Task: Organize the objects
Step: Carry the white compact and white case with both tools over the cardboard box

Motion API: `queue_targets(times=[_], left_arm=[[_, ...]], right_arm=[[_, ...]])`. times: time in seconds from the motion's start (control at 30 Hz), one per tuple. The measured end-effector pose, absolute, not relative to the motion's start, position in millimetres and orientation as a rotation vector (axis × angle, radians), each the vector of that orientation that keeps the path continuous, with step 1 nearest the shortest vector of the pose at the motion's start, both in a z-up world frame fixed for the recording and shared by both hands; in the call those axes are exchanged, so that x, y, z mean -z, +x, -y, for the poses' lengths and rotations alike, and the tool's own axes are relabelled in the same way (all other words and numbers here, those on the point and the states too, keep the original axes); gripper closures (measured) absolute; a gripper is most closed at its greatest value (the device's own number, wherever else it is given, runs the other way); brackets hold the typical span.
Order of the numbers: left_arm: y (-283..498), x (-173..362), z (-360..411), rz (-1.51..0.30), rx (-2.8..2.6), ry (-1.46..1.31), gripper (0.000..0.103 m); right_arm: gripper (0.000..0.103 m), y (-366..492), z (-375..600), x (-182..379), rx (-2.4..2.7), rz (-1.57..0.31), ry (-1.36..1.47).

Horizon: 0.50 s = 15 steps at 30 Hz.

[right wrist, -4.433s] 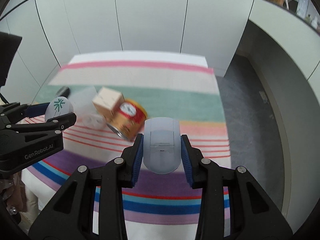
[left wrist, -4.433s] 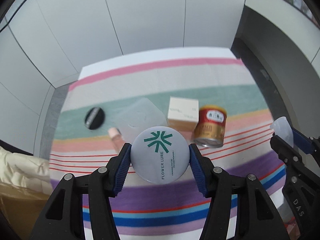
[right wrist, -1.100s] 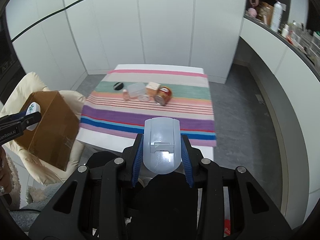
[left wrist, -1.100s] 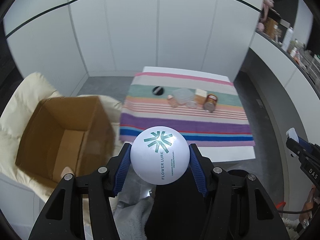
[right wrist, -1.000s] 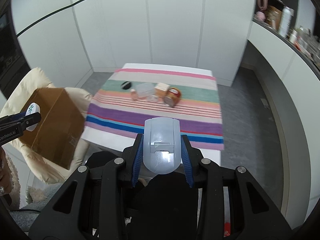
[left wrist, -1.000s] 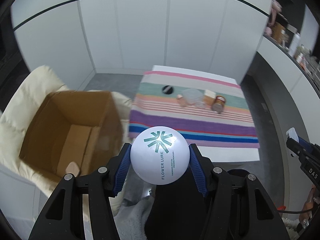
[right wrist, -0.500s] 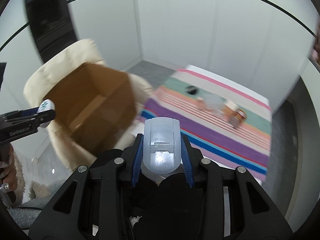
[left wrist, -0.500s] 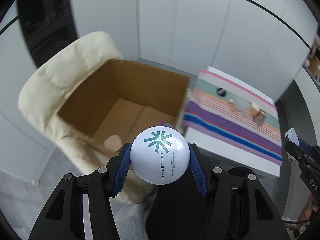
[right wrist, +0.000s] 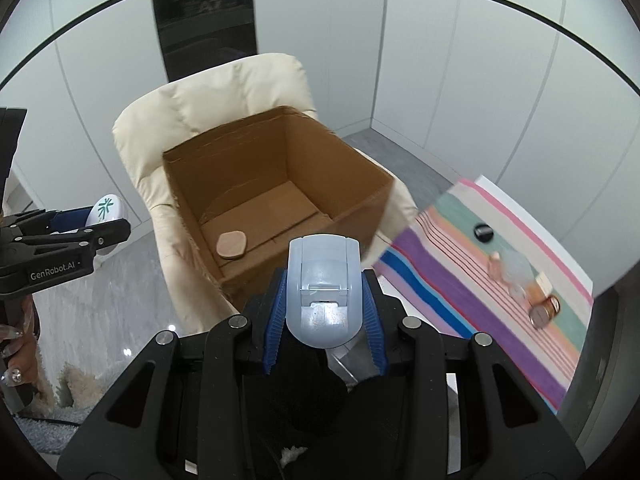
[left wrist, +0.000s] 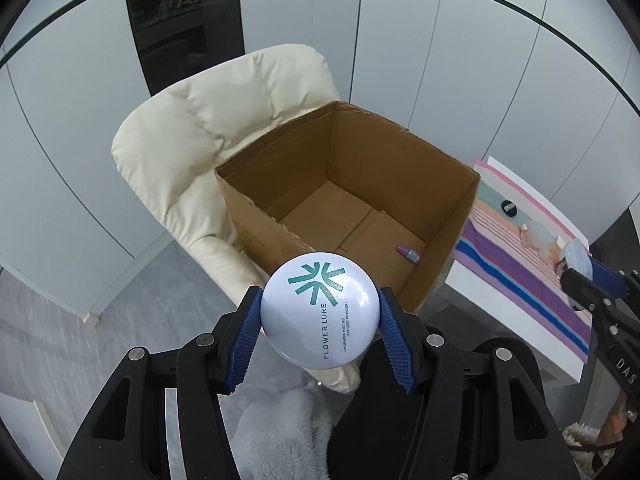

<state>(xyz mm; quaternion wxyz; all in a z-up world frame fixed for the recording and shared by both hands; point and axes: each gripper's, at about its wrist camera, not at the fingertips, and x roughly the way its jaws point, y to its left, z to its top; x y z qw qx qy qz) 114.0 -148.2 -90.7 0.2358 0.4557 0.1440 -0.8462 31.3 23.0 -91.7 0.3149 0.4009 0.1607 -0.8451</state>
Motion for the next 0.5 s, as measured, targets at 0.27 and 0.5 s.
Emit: queue_targets(times=[0.27,0.5], left_arm=[[90.8,92.5,153.9,-0.368,2.344,1.222,0.045],[59.5,102.9,171.0,-0.367,2.335,1.214,0.045]], right_arm=[[0.065,22.7,9.8,96.7,2.183,-0.481,1.031],[0.065,-2.1,41.4,108.4,2.150,-0.528,1.035]])
